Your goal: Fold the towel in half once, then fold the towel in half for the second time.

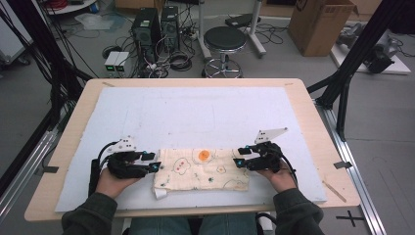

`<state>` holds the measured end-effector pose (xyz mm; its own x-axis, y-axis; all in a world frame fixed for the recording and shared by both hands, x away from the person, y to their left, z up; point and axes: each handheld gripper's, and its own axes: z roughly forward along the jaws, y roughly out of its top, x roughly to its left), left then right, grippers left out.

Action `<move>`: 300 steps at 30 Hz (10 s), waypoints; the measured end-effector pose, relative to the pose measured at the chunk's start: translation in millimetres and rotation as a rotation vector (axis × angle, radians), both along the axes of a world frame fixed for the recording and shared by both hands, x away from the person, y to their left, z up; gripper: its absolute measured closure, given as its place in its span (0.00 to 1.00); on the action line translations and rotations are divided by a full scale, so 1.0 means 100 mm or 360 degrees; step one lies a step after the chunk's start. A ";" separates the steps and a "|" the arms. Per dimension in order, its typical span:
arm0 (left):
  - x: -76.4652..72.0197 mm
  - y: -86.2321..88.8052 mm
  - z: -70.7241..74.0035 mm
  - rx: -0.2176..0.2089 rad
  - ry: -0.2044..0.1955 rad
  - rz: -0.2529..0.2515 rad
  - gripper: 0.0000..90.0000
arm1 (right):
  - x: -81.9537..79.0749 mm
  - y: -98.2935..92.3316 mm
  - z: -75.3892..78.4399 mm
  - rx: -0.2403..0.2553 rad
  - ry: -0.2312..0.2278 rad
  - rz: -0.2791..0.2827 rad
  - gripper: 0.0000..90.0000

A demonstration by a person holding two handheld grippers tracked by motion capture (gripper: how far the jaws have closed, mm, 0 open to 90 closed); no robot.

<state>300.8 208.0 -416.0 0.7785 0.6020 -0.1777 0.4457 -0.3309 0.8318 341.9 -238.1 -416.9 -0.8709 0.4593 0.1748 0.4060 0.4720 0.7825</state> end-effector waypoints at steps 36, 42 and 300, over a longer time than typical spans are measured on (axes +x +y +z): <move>0.32 -0.08 0.09 -0.0017 -0.0038 0.0114 0.55 | 0.35 0.06 0.03 -0.0015 0.0020 -0.0092 0.55; 0.48 -0.05 0.01 -0.0023 0.0006 0.0187 0.55 | 0.49 0.06 -0.03 -0.0032 0.0054 -0.0127 0.56; 0.22 -0.13 -0.03 0.0146 -0.0031 -0.0022 0.53 | 0.06 0.07 -0.03 -0.0110 -0.0146 0.0040 0.48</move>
